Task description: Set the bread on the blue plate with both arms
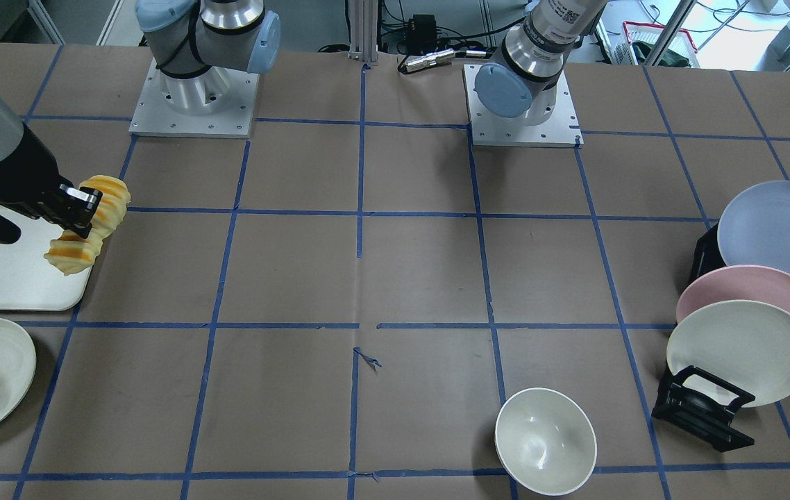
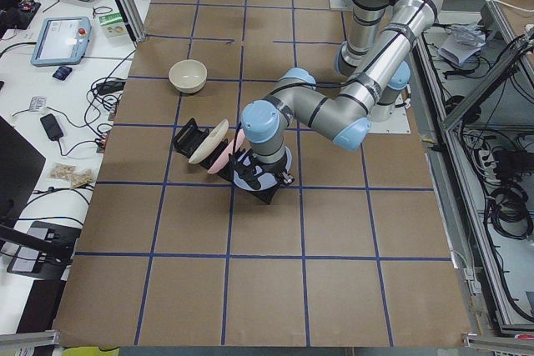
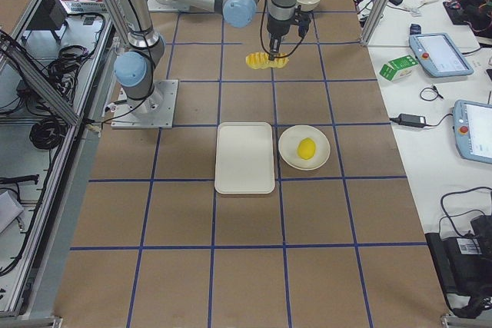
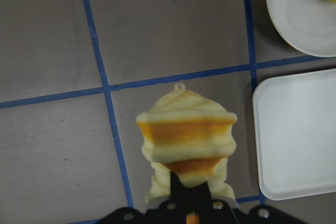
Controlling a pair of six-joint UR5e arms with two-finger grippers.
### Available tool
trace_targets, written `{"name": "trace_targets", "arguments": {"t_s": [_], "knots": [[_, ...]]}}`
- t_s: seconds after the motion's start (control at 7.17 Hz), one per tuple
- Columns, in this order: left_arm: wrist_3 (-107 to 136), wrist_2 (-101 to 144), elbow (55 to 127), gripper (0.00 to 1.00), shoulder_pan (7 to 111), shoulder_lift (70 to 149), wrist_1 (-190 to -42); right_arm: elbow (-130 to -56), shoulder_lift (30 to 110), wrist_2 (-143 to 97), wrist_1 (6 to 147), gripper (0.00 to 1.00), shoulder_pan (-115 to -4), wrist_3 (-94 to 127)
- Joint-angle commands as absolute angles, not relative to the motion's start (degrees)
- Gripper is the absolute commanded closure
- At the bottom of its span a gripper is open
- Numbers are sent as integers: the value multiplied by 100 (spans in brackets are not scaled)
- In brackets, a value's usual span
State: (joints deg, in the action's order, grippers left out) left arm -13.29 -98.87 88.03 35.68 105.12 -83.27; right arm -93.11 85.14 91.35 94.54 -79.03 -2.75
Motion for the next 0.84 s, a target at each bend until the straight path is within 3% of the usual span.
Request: {"name": "trace_targets", "arguments": {"t_s": [0.0, 0.42, 0.7], "knots": [[-1389, -10019, 8684, 100, 3638, 10005, -8961, -9290, 8508, 9036, 9431, 100, -8173, 122], [-1362, -9565, 8788, 100, 4776, 9169, -10026, -9290, 8508, 8701, 9431, 100, -8270, 422], [-1318, -8799, 9112, 100, 6172, 9236, -10064, -9290, 8473, 8701, 9439, 100, -8393, 483]]}}
